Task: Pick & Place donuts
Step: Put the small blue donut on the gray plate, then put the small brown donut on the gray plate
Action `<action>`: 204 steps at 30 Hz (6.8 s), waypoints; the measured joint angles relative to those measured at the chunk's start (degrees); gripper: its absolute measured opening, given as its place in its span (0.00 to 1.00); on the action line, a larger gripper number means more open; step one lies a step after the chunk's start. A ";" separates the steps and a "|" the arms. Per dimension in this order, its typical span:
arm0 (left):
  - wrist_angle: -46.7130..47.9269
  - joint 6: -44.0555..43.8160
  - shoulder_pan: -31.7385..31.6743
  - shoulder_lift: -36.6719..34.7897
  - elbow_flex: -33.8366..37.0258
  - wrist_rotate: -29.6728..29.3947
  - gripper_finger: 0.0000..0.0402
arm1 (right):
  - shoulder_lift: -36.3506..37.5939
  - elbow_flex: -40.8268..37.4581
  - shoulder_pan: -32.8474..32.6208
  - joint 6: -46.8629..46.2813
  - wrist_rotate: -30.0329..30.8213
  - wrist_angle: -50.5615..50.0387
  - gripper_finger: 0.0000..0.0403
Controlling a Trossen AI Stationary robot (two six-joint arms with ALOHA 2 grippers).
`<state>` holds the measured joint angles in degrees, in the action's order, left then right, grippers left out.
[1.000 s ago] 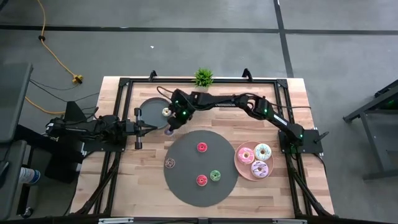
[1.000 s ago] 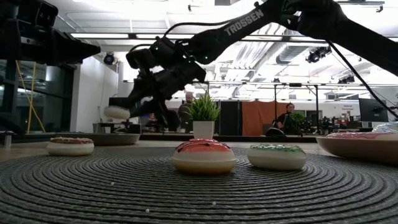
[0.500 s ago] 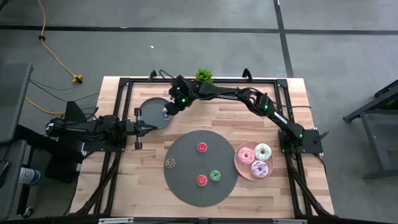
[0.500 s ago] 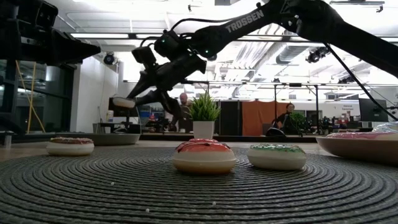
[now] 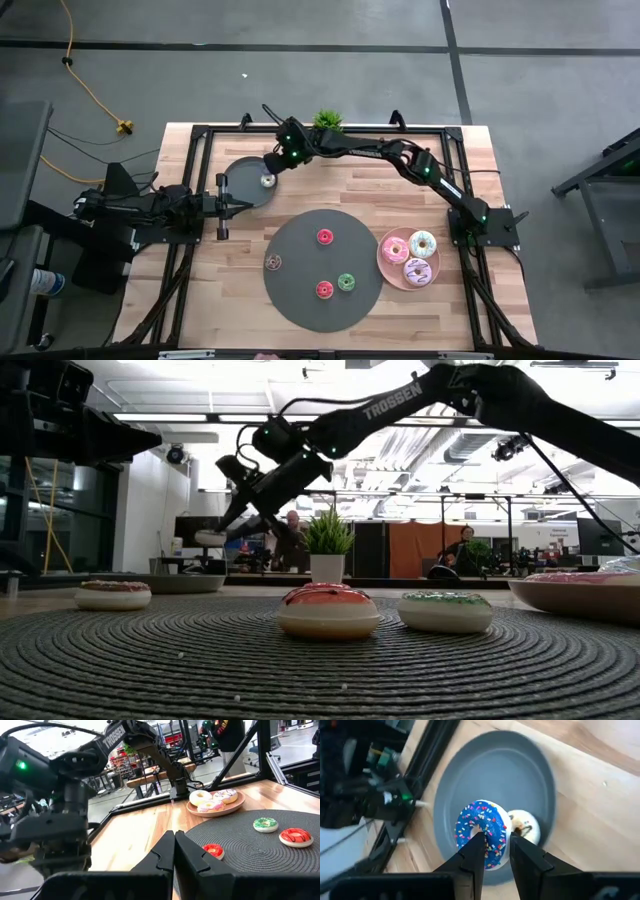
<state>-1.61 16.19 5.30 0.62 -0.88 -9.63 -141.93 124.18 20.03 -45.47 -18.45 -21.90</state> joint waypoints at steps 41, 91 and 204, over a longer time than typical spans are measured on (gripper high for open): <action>0.00 0.00 -0.02 0.00 0.00 0.06 0.00 | -6.18 -0.11 -1.74 -16.88 7.85 9.97 0.19; 0.00 0.00 -0.02 -0.01 0.00 0.02 0.00 | -7.87 -0.09 -1.60 -11.30 4.69 14.42 0.53; -0.02 0.00 -0.02 -0.01 0.01 0.02 0.00 | 116.80 -105.09 -19.21 22.06 19.03 16.40 0.00</action>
<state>-1.63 16.19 5.28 0.61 -0.87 -9.61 -25.12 19.09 0.82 -23.41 0.58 -5.50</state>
